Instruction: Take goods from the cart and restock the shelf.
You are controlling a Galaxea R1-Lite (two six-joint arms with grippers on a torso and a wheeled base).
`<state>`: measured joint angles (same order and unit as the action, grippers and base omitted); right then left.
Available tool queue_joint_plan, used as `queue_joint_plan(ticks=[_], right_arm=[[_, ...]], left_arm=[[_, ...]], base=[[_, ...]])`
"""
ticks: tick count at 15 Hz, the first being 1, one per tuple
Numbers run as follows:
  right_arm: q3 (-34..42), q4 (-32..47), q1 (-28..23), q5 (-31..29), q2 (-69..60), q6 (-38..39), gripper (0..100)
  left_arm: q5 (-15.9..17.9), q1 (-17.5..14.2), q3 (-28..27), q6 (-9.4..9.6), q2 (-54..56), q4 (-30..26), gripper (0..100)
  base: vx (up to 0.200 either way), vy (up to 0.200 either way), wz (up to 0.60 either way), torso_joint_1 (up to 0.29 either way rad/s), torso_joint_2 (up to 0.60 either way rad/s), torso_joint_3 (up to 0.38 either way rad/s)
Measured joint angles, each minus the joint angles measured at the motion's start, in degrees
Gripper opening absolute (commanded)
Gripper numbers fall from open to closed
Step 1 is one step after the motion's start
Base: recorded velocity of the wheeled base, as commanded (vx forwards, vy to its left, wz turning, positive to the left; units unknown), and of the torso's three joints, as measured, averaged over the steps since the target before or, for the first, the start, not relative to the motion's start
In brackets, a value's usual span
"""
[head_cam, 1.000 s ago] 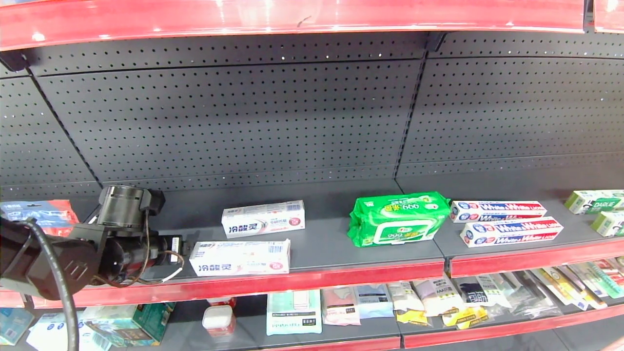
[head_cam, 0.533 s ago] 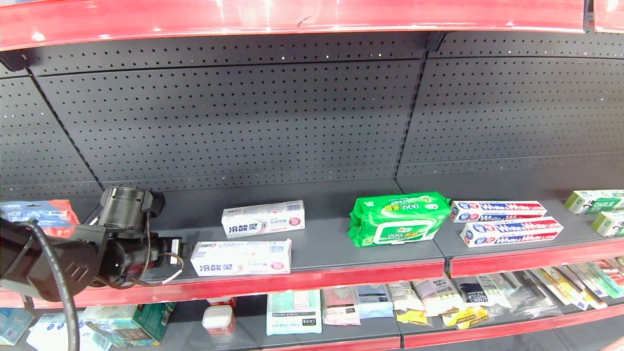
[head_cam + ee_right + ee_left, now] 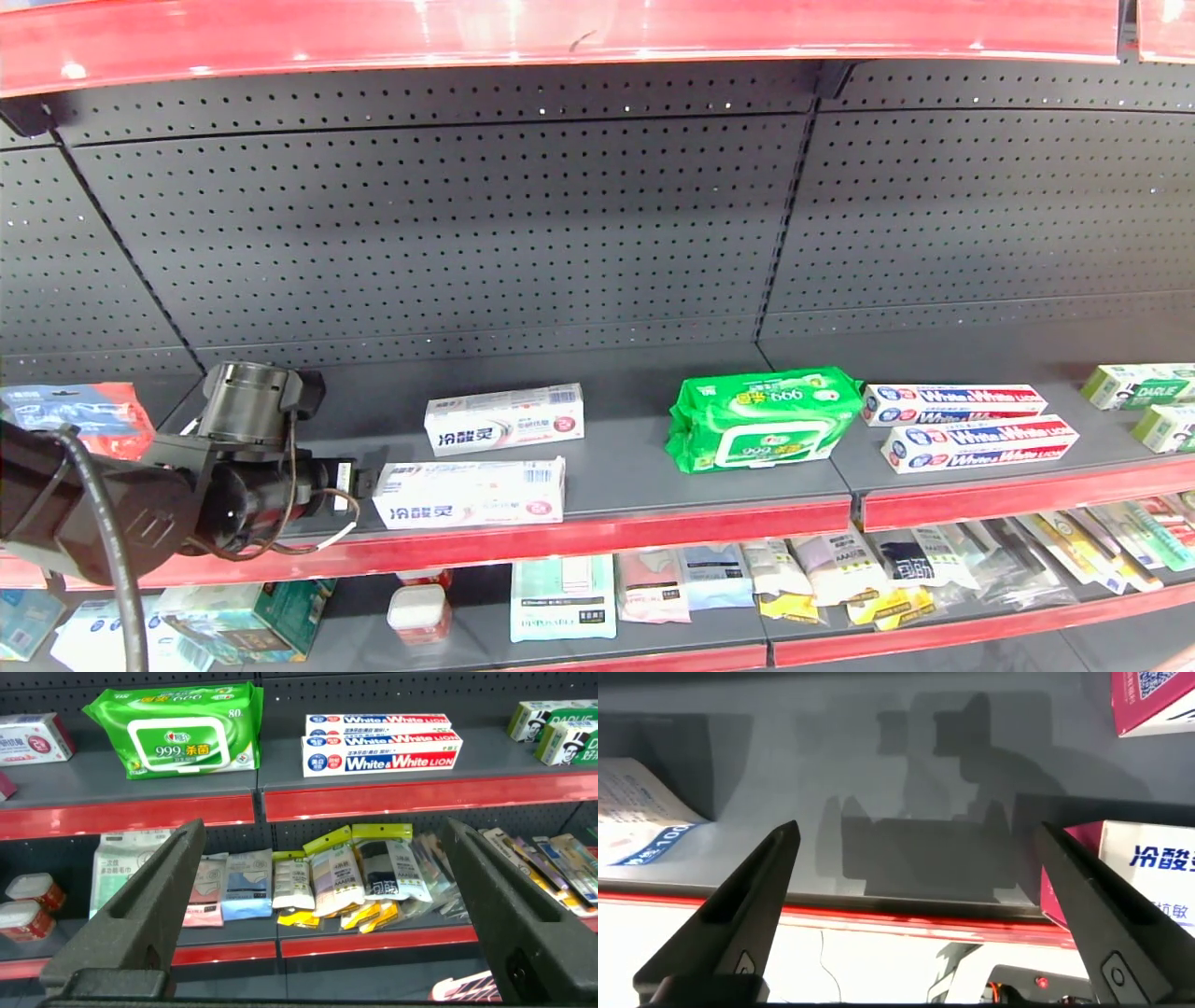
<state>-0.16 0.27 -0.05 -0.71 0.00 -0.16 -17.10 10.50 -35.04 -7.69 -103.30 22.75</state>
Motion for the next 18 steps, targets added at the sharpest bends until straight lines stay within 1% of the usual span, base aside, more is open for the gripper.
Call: queue_joint_plan(ticks=[4, 10, 18], right_arm=[[0.0, 0.0, 0.0, 0.0, 0.0, 0.0, 100], [0.0, 0.0, 0.0, 0.0, 0.0, 0.0, 100], [0.1, 0.0, 0.0, 0.0, 0.0, 0.0, 100]], left_arm=[[0.1, 1.2, -0.3, -0.68, -0.5, 0.0, 100], [-0.2, 2.8, -1.6, -0.67, -1.4, 0.1, 100], [-0.3, 3.0, -1.5, -0.62, -1.5, 0.1, 100]], base=[[0.0, 0.0, 0.0, 0.0, 0.0, 0.0], [0.0, 0.0, 0.0, 0.0, 0.0, 0.0], [0.0, 0.0, 0.0, 0.0, 0.0, 0.0]])
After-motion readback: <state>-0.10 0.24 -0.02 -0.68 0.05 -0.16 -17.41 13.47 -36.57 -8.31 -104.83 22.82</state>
